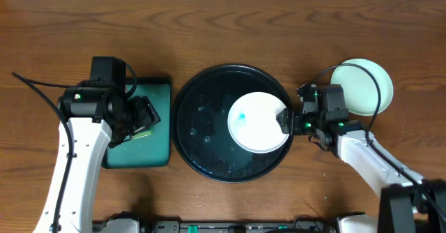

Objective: Clean dirty plates on tray and stack at the side
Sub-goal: 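Hold the white plate's rim with the right gripper on the tray, then pull the white plate toward tray center with the right gripper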

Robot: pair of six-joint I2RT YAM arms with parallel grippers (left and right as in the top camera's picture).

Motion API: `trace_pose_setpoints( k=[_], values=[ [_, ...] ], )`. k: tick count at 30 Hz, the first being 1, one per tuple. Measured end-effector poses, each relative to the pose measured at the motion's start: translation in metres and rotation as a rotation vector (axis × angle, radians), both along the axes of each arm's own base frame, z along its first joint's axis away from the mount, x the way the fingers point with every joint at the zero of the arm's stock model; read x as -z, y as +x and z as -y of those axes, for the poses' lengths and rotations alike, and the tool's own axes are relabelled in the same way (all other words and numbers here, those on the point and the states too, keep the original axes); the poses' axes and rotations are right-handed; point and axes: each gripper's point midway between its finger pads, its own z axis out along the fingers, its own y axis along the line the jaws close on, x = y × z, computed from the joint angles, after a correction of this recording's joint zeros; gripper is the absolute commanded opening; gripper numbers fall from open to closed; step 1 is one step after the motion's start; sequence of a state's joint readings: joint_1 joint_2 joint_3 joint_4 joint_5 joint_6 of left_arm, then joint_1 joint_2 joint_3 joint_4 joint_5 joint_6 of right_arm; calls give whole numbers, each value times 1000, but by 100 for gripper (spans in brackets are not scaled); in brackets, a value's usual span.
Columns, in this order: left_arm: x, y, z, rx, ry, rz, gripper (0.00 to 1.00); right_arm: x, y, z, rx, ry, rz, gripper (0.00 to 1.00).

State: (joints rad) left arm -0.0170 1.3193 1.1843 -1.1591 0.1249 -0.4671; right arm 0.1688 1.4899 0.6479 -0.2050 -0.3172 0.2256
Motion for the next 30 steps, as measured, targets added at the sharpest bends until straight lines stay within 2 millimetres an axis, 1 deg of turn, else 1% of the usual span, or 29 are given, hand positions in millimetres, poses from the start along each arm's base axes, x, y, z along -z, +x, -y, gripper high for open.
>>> trace_pose_setpoints(
  k=[2,6,11,14,18,22,24,30],
  values=[
    [0,0,0,0,0,0,81,4,1,-1,-5,-1,-4,68],
    [0,0,0,0,0,0,81,4,1,-1,-8,1,-2,68],
    [0,0,0,0,0,0,81,6,-3,0,-18,-8,-25,69],
    [0,0,0,0,0,0,81,3,-4,0,-26,-14,-36,69],
    [0,0,0,0,0,0,81,-4,1,-1,-43,-22,-27,69],
    [0,0,0,0,0,0,81,-9,5,-2,-55,-27,-15,71],
    [0,0,0,0,0,0,81,-11,7,-2,-62,-29,-6,74],
    [0,0,0,0,0,0,81,-11,3,-4,-87,-25,-14,73]
  ],
)
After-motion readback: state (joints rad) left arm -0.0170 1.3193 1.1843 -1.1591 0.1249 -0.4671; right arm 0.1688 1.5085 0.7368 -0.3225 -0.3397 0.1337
